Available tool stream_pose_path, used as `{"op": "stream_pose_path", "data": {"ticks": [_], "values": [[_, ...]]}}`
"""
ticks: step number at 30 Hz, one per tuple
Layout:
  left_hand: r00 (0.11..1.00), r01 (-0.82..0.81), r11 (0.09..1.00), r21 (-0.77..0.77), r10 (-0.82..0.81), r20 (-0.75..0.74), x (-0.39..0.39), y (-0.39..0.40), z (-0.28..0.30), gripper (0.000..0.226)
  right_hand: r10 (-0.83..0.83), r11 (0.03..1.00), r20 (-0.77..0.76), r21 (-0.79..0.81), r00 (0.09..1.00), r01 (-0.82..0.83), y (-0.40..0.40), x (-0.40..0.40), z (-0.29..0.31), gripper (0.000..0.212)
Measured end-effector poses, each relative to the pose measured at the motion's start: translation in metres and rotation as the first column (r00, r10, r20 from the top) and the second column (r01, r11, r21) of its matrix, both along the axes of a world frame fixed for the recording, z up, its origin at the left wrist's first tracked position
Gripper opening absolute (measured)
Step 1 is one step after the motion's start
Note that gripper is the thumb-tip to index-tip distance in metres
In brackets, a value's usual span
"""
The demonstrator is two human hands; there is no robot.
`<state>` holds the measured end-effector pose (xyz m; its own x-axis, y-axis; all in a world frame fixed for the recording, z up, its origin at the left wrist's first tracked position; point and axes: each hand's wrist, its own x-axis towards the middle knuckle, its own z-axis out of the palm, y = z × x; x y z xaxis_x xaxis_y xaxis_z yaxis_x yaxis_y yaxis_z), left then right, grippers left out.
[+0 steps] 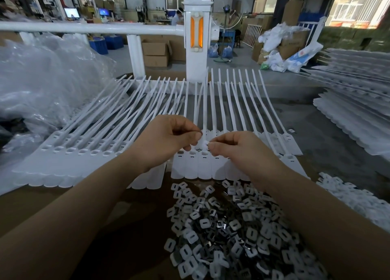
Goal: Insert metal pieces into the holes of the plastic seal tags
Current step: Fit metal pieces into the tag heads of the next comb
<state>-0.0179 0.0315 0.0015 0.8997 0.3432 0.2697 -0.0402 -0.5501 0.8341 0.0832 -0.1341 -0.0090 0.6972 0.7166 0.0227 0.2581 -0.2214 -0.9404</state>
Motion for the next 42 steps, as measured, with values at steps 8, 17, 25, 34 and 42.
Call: {"op": "stream_pose_path", "data": {"ticks": [8, 17, 25, 34, 42], "values": [[0.995, 0.063, 0.996, 0.067, -0.057, -0.085, 0.0, -0.003, 0.0, 0.006, 0.039, 0.997, 0.095, -0.064, 0.995, -0.033, 0.001, -0.002, -0.002, 0.006], [0.96, -0.173, 0.975, 0.14, 0.199, -0.199, 0.003, 0.012, -0.006, 0.014, -0.003, 0.998, 0.089, -0.06, 0.996, 0.008, 0.001, -0.001, -0.001, 0.017], [0.815, -0.312, 0.867, 0.389, 0.454, -0.359, 0.006, 0.014, -0.012, 0.02, 0.009, 0.99, 0.109, -0.141, 0.994, 0.006, 0.003, 0.0, -0.004, 0.013], [0.777, -0.309, 0.854, 0.419, 0.481, -0.406, 0.008, 0.015, -0.013, 0.02, 0.025, 0.988, 0.104, -0.154, 0.994, -0.009, 0.003, -0.001, -0.003, 0.013], [0.803, -0.259, 0.889, 0.378, 0.416, -0.427, 0.01, 0.019, -0.012, 0.019, 0.03, 0.986, 0.11, -0.166, 0.993, -0.011, 0.003, -0.002, -0.002, 0.012]]}}
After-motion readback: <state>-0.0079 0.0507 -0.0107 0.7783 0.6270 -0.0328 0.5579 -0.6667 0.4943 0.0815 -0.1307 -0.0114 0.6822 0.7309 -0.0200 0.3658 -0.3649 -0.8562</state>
